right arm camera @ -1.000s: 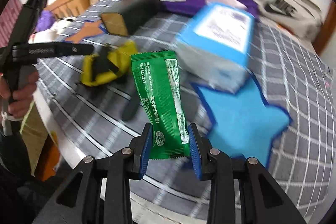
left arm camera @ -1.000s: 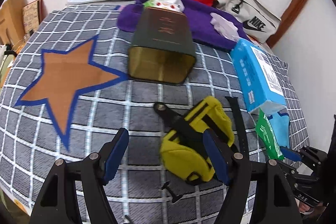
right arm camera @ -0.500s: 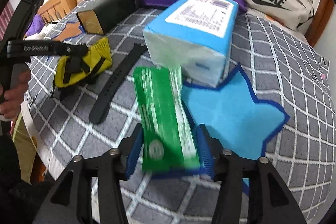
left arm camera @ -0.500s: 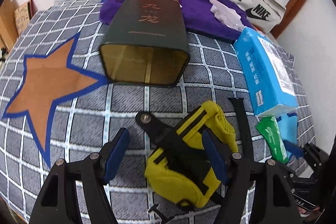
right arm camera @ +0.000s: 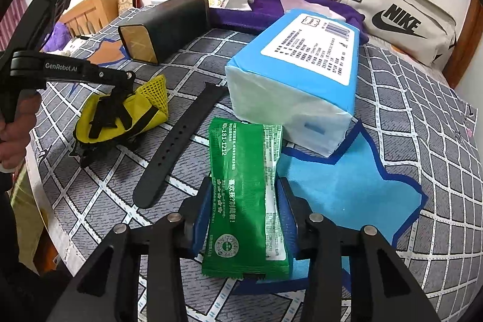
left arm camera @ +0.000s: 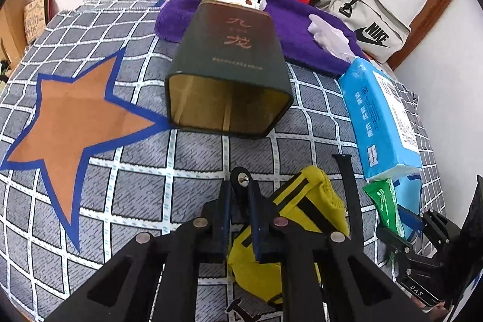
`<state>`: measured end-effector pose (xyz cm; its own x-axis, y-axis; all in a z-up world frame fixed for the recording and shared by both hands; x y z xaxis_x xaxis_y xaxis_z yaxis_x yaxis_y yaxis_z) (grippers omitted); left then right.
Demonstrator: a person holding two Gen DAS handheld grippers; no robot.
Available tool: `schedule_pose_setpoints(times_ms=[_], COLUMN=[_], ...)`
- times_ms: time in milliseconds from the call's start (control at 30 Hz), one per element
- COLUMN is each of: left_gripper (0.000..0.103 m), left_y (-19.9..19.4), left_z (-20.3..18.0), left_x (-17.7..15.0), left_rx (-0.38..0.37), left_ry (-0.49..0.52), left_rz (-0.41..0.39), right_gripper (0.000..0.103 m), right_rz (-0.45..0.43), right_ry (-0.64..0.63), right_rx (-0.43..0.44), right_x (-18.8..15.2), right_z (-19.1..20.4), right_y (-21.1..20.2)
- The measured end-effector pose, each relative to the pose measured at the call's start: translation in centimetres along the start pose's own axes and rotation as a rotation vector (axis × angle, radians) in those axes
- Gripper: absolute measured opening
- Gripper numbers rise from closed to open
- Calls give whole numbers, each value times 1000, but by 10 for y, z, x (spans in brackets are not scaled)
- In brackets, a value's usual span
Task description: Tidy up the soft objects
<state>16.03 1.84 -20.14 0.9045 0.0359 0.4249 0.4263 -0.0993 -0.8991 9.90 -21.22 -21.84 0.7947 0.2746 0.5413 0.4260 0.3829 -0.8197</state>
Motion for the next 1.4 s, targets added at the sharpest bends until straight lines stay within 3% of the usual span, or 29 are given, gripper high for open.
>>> schedule_pose_setpoints(times_ms=[100, 167, 233, 300, 333, 433, 500, 567, 600, 733, 933, 1067, 1233, 1400], left_gripper=[13, 21, 25, 38, 39, 38, 30, 25, 17, 9, 11, 23, 18, 12], left_y=[2, 7, 8, 9, 9, 10, 11, 11, 11, 2, 4, 12, 15, 7], left_z=[-1, -5, -9, -19, -23, -36, -41, -42, -40, -28, -25, -34, -52, -39], left_x=[-1, -1, 0, -1, 0, -3, -4, -2, -1, 2, -1, 1, 0, 4], left_rx=[-15, -28, -28, -21, -11, 82, 114, 117, 112, 46, 66, 66, 173, 86], left_ry=[-12, -12, -15, 18, 33, 96, 123, 125, 115, 64, 69, 87, 169, 104], left_rz=[30, 63, 63, 60, 57, 33, 9, -3, -10, -16, 4, 26, -38, -37], right_gripper=[41, 42, 42, 44, 45, 45, 43, 40, 38, 30, 29, 29, 29, 28], right_rz=[-1, 3, 6, 5, 6, 4, -5, -12, -13, -7, -2, 13, 6, -23], right_ry=[5, 7, 2, 6, 6, 1, 1, -8, -9, -7, 14, 14, 21, 16], right_rx=[11, 17, 17, 23, 24, 19, 11, 2, -3, 9, 17, 17, 25, 56], right_x=[-1, -1, -1, -1, -1, 0, 0, 0, 0, -1, -4, -4, -3, -2], right_z=[-1, -1, -1, 0, 0, 1, 1, 3, 3, 4, 1, 0, 1, 4], right_y=[-1, -1, -1, 0, 0, 1, 1, 1, 1, -4, -8, -9, -12, -24])
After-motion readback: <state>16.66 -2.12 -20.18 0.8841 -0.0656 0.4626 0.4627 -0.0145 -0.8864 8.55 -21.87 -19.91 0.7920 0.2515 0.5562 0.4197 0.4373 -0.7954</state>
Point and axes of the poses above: each gripper's, at about its wrist camera, not at the fingertips, and y roughly the way its jaws point, z to its left, x to its top, the point moved 4 cm from there along y, roughly the way its jaws point, and after that the axes turned 10 degrees about x, right-handed, at the moved point
